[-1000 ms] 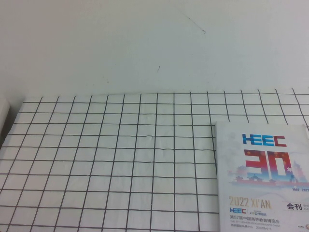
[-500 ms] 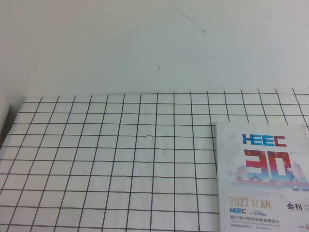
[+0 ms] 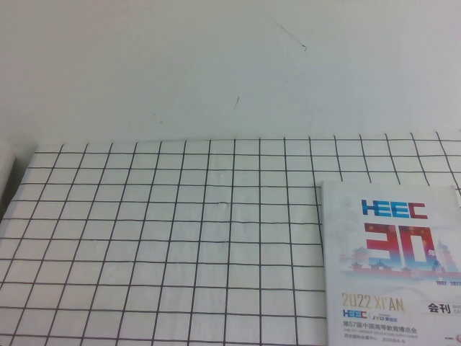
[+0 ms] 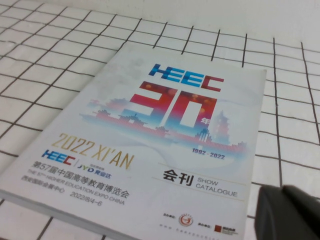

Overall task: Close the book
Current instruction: 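Close the open booklet and leave it lying on the table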

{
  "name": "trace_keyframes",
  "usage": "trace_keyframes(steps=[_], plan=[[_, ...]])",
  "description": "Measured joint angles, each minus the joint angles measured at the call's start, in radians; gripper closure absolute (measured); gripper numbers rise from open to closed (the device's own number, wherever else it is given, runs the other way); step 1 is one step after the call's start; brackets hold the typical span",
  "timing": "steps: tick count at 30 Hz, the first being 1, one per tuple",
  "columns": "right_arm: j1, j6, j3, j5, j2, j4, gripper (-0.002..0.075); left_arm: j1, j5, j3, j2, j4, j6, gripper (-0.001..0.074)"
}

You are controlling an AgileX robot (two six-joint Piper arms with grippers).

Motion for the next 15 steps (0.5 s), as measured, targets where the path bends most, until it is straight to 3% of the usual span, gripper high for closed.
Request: trace_keyframes(steps=[15], plan=[[-0.002,-0.01,0.002,-0.009,0.0,0.006,0.0729,0.0,0.0,0.0,0.0,0.0,0.0,0.0738]])
